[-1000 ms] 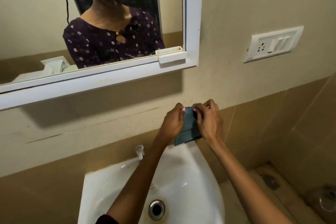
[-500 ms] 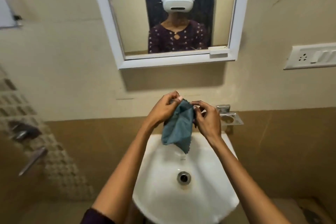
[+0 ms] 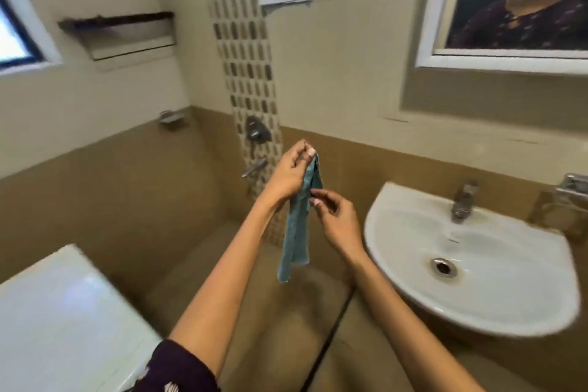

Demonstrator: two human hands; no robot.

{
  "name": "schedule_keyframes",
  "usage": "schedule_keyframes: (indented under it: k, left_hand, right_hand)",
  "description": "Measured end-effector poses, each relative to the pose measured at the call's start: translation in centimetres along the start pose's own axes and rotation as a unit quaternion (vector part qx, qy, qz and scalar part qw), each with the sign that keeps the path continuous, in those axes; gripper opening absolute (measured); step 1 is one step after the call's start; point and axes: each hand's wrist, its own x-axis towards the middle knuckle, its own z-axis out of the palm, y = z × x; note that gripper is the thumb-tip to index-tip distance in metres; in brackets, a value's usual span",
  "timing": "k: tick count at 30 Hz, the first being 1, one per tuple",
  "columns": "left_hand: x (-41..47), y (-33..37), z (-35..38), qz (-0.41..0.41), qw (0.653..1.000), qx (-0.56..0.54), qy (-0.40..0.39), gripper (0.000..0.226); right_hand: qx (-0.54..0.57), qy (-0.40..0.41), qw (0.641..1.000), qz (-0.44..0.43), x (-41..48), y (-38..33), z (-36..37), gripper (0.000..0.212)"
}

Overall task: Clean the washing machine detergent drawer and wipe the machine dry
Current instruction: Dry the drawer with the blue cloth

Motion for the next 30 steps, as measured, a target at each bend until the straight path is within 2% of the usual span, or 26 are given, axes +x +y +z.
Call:
schedule_keyframes:
  k: [2, 4, 5, 7, 8, 10, 11, 13, 16, 18, 20, 22, 24, 27, 28, 30]
  left_hand:
    - [-2.9, -1.3, -3.4, -0.025, 0.999, 0.038, 0.013, 0.020]
    - [-6.1, -2.3, -7.0, -0.053, 0.995, 0.064, 0.055, 0.033]
    - [-7.9, -2.7, -8.8, -0.052, 0.993, 0.075, 0.070, 0.028]
    - [-11.6, -3.5, -12.2, -0.046, 0.989, 0.106, 0.089, 0.016]
    - [-13.3, -3.8, -13.9, -0.052, 0.986, 0.114, 0.107, 0.017]
    - [-16.9, -4.8, -17.6, -0.085, 0.975, 0.126, 0.160, 0.021]
    - [-18.6, -5.1, -19.2, -0.101, 0.969, 0.125, 0.187, 0.022]
    - [-22.3, -5.9, -22.8, -0.132, 0.957, 0.111, 0.235, 0.021]
    - [-27.4, -6.6, -27.4, -0.176, 0.944, 0.090, 0.263, 0.018]
    - [-30.7, -7.2, -30.4, -0.206, 0.935, 0.094, 0.273, 0.013]
    - [-33.6, -8.0, -33.4, -0.213, 0.929, 0.121, 0.276, 0.013]
    - [-36.1, -8.6, -35.9, -0.229, 0.923, 0.137, 0.277, 0.015]
    - [-38.2, -9.0, -38.2, -0.239, 0.913, 0.144, 0.297, 0.015]
    - [-40.9, -9.3, -40.8, -0.247, 0.900, 0.139, 0.331, 0.018]
    - [-41.7, -9.5, -41.4, -0.262, 0.894, 0.138, 0.336, 0.021]
    - [-43.5, -9.9, -42.4, -0.295, 0.878, 0.148, 0.346, 0.026]
  right_hand:
    - [0.018, -0.087, 0.993, 0.082, -0.7, 0.9, 4.9, 0.032]
    - [0.020, -0.174, 0.972, 0.159, -2.0, 1.8, 10.7, 0.053]
    - [0.037, -0.189, 0.958, 0.210, -2.8, 2.1, 13.6, 0.069]
    - [0.120, -0.136, 0.928, 0.325, -5.1, 1.6, 18.9, 0.098]
    - [0.151, -0.083, 0.915, 0.365, -6.8, 0.8, 20.9, 0.094]
    - [0.183, -0.008, 0.904, 0.386, -10.4, -0.3, 24.9, 0.064]
    - [0.193, -0.009, 0.903, 0.385, -12.1, -0.6, 26.6, 0.051]
    - [0.204, -0.062, 0.906, 0.365, -15.9, -1.1, 30.7, 0.035]
    - [0.186, -0.098, 0.916, 0.342, -21.4, -2.7, 35.7, 0.030]
    - [0.202, -0.098, 0.915, 0.336, -24.8, -4.0, 39.1, 0.025]
    - [0.235, -0.104, 0.914, 0.315, -27.8, -5.0, 42.7, 0.029]
    - [0.297, -0.090, 0.890, 0.333, -30.2, -5.9, 45.5, 0.032]
    - [0.320, -0.096, 0.851, 0.406, -32.1, -6.2, 48.1, 0.029]
    - [0.276, -0.189, 0.816, 0.472, -34.9, -6.5, 49.8, 0.029]
    - [0.252, -0.215, 0.825, 0.458, -35.9, -6.6, 50.0, 0.031]
    - [0.189, -0.239, 0.874, 0.379, -37.3, -6.7, 50.2, 0.030]
